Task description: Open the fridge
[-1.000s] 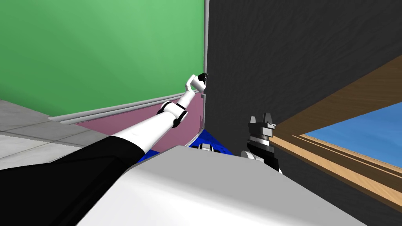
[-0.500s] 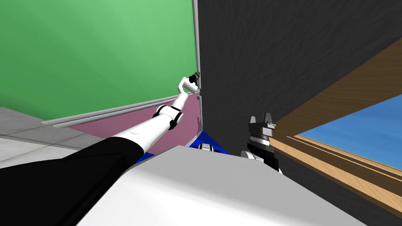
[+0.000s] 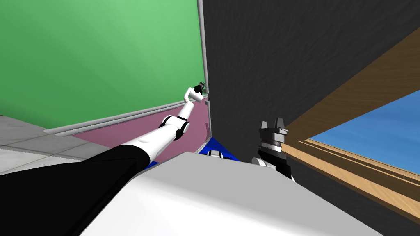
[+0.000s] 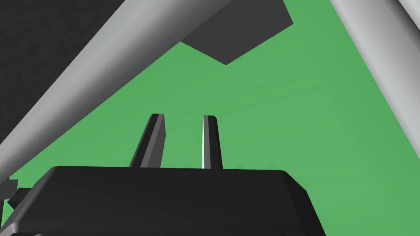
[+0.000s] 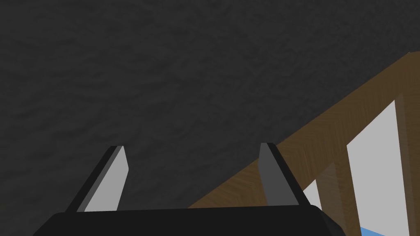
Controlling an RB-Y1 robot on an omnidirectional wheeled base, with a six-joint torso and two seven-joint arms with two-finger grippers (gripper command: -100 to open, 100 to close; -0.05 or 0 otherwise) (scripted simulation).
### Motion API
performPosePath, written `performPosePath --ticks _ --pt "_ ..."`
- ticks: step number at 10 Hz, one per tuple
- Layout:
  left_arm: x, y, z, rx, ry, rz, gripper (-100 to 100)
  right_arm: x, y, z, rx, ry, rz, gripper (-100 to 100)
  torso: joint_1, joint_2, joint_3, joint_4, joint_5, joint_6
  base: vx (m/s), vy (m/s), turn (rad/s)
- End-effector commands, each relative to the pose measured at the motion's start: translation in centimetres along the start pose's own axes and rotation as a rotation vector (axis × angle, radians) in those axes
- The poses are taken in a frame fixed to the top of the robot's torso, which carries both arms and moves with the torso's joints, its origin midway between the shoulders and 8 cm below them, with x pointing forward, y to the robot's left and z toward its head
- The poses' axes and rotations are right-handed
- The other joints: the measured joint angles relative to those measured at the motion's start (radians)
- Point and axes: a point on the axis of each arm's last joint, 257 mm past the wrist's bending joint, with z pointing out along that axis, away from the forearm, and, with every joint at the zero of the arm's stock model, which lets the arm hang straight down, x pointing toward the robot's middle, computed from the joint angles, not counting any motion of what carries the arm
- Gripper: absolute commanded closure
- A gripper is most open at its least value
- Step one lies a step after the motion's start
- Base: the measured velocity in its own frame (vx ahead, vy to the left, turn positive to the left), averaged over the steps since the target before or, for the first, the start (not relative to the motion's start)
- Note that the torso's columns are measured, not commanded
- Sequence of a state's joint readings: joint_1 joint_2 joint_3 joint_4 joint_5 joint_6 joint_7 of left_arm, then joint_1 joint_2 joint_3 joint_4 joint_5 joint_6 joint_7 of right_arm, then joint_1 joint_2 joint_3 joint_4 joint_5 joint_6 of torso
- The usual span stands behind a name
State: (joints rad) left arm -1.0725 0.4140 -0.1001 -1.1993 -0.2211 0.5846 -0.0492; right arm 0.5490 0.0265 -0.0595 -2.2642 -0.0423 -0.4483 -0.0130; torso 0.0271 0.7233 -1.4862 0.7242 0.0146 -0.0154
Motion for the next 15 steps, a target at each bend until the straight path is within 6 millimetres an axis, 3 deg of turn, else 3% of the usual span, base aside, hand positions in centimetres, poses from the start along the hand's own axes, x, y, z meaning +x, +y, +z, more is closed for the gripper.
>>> performPosePath --ticks 1,4,5,7,8,9,12,15 --pt "0.0 -0.9 0.3 -0.003 0.005 0.017 -100 0.0 0.0 0.0 0.000 0.000 0.000 0 -0.001 -0.002 -0.002 0.002 -0.001 0.000 0.027 -0.057 -0.135" --pt "0.1 -2.6 0.1 0.017 0.008 0.027 -100 0.0 0.0 0.0 0.000 0.000 0.000 0 -0.014 -0.013 -0.010 0.001 -0.008 0.011 0.060 -0.046 -0.044" --pt "0.0 -0.5 0.3 -0.002 0.006 0.009 100 0.0 0.0 0.0 0.000 0.000 0.000 0 -0.016 -0.011 -0.009 0.002 -0.009 0.014 -0.080 0.035 0.150" --pt "0.1 0.2 0.3 -0.002 0.006 -0.004 100 0.0 0.0 0.0 0.000 0.000 0.000 0 -0.012 0.003 0.001 0.006 -0.007 0.010 -0.075 0.059 0.018" --pt "0.4 -1.4 0.4 0.023 0.009 -0.004 100 0.0 0.0 0.0 0.000 0.000 0.000 0 -0.010 0.003 0.002 0.006 -0.006 0.006 -0.016 0.007 -0.040" --pt "0.7 -2.9 0.3 0.028 0.017 0.024 -100 0.0 0.0 0.0 0.000 0.000 0.000 0 -0.014 0.004 0.003 0.007 -0.007 0.008 -0.022 0.016 -0.093" --pt "1.1 -4.6 0.2 0.018 0.031 0.081 -100 0.0 0.0 0.0 0.000 0.000 0.000 0 -0.025 0.008 0.006 0.012 -0.014 0.015 -0.010 0.052 -0.088" --pt "1.5 -5.9 0.1 0.009 0.042 0.129 -100 0.0 0.0 0.0 0.000 0.000 0.000 0 -0.021 0.006 0.004 0.008 -0.011 0.012 -0.009 0.048 -0.072"
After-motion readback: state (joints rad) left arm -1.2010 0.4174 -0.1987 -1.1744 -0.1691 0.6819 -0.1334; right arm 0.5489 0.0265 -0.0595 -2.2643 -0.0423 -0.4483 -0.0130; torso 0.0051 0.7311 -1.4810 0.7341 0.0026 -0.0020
